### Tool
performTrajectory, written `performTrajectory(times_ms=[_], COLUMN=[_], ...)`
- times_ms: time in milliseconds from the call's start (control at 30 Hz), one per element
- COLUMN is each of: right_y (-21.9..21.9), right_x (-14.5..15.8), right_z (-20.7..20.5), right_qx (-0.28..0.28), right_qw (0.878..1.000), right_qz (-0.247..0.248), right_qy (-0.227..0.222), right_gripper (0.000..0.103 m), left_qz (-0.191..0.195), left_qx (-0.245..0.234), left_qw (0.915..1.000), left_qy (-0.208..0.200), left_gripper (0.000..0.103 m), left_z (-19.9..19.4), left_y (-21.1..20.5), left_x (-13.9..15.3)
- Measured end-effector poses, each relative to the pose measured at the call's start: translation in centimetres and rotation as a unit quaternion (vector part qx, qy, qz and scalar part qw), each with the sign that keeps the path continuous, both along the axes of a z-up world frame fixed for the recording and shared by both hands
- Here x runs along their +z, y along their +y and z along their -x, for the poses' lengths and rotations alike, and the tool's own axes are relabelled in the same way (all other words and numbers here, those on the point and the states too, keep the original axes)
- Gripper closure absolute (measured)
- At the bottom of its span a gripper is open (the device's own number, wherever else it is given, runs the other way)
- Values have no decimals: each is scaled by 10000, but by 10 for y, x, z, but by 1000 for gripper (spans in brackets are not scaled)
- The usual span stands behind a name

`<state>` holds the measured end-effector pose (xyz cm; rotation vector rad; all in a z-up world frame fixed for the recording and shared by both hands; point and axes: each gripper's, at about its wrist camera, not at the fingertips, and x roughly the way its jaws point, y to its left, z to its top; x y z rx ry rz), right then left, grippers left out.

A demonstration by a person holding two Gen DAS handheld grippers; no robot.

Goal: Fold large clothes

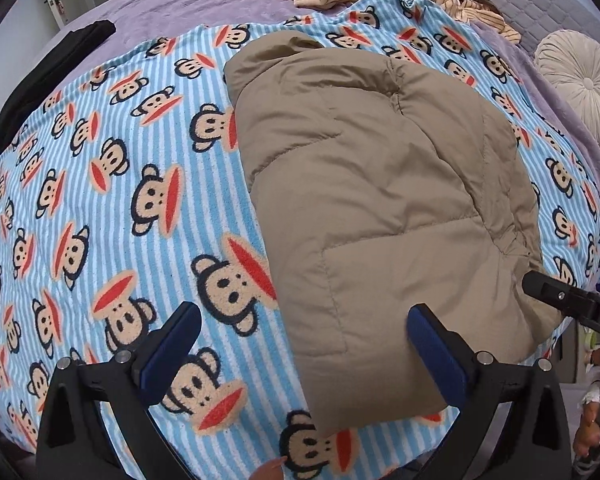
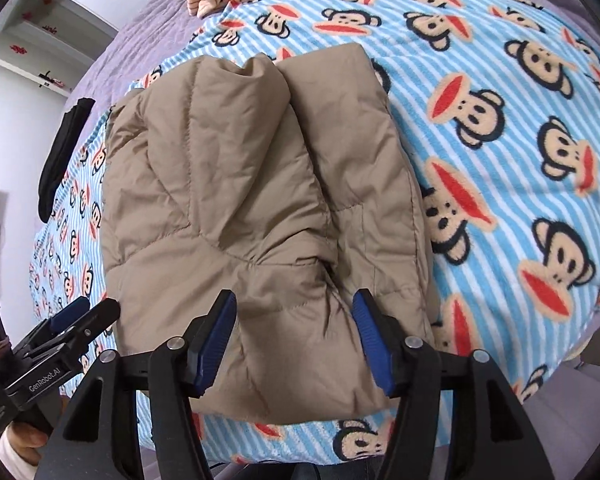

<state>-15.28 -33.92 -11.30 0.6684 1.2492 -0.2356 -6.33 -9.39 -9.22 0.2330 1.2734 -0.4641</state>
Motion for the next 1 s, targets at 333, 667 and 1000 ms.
performTrajectory(times_ms=[333, 667, 1000], right_y=[10, -5, -48], right_x=[24, 21, 7], right_z=[17, 2, -36], right_qx=[-122, 82, 424], right_qw=[9995, 9997, 9990], right_qz=[192, 240, 35], right_qy=[-225, 11, 107], right_gripper=[23, 17, 14], left_qz=[70, 35, 78], left_qx=[-38, 250, 761], left_qw=[10000, 9996, 9961], left_qy=[-15, 138, 443], left_gripper=[0, 0, 0], left_z=[2, -20, -56], left_y=[19, 5, -14], left_x=[9, 8, -3])
